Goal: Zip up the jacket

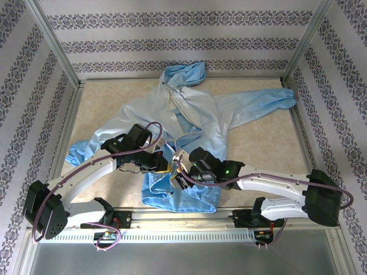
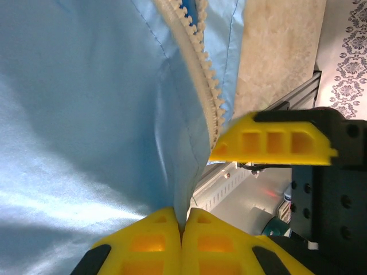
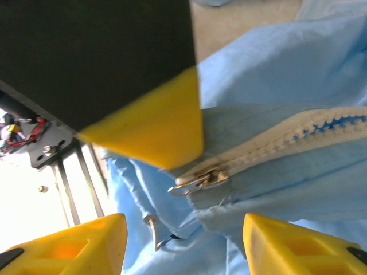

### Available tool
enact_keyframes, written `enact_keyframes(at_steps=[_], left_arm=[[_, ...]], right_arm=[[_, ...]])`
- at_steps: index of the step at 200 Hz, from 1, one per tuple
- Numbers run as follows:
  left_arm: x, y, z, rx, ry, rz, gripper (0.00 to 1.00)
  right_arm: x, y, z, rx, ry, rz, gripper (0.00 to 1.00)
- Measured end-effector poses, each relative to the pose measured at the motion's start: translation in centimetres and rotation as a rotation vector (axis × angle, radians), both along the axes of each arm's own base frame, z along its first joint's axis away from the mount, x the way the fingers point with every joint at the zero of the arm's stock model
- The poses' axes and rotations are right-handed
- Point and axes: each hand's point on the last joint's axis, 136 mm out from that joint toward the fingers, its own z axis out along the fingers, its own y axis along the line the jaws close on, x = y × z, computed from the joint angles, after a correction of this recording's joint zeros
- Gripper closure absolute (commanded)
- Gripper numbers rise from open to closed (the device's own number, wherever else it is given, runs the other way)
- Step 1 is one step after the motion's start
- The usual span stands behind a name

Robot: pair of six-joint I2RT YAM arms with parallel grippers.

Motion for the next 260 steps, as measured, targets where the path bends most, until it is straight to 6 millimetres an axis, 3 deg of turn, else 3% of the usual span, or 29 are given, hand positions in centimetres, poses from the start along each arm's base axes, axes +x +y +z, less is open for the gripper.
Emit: enact_keyframes(at_steps=[35,73,94,167,222,238,260], left_arm=[[-0.1,0.1,0.1,-0.001,-0.007,-0.005,1.00],[-0.3,0.2,0.4,-0.001,-0.009,-0.005,1.00],[-0.3,0.3,0.5,-0.002,-0.021,-0.006,1.00],[-0.6,0.5,0.5,0.006,-0.014,-0.007,1.00],[-0.6,0.5,0.5,0.006,-0.014,-0.008,1.00],[-0.6,0.5,0.5,0.005,-0.015,-0.008,1.00],[-0.6,0.5,0.5,0.004,-0.019,-0.010,1.00]], right_arm=[[0.9,0.6,-0.1,-0.007,-0.036,-0.009,0.44],[1.1,0.9,-0.1,-0.013,-0.057,0.003,0.68],[1.1,0.9,-0.1,-0.012,-0.060,0.008,0.76],[1.1,0.5,0.3,-0.006,-0.064,0.001,0.79],[1.2,0.7,-1.1,-0.047,-0.055,0.013,0.77],[1.4,0.9,-1.1,-0.050,-0.063,0.020,0.81],[1.8,1.1,-0.8,-0.050,-0.071,0.016,0.96]])
